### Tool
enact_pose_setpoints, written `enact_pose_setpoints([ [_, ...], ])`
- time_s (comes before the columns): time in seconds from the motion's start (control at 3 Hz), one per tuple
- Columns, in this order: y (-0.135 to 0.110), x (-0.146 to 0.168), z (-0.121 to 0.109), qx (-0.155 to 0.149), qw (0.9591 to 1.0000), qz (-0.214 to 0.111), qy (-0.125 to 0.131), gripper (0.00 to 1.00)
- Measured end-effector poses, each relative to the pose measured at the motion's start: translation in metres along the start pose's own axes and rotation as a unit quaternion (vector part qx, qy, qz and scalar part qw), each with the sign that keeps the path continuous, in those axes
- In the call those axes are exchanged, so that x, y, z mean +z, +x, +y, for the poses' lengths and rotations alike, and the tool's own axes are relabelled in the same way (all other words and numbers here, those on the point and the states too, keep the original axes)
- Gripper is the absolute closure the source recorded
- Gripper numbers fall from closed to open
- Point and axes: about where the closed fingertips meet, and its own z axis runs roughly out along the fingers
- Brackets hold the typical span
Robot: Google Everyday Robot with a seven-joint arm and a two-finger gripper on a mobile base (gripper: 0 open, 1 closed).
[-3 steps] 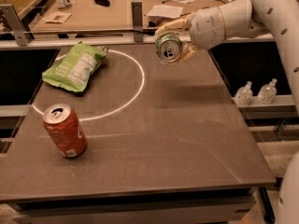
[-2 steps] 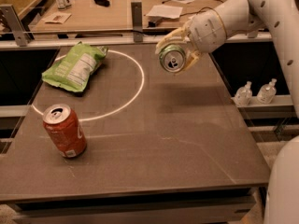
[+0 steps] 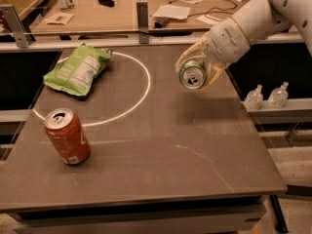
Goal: Knock green can over
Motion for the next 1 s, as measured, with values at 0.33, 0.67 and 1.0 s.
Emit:
enact_pose_setpoints([
  [0.33, -0.006, 0.004, 0.019, 0.016, 0.9985, 0.052, -0.006, 1.0],
  [0.67, -0.017, 0.015, 0.031, 0.013, 0.9966, 0.081, -0.002, 1.0],
  [1.0, -0.027, 0.026, 0.038, 0.002, 0.9961, 0.089, -0.006, 1.0],
])
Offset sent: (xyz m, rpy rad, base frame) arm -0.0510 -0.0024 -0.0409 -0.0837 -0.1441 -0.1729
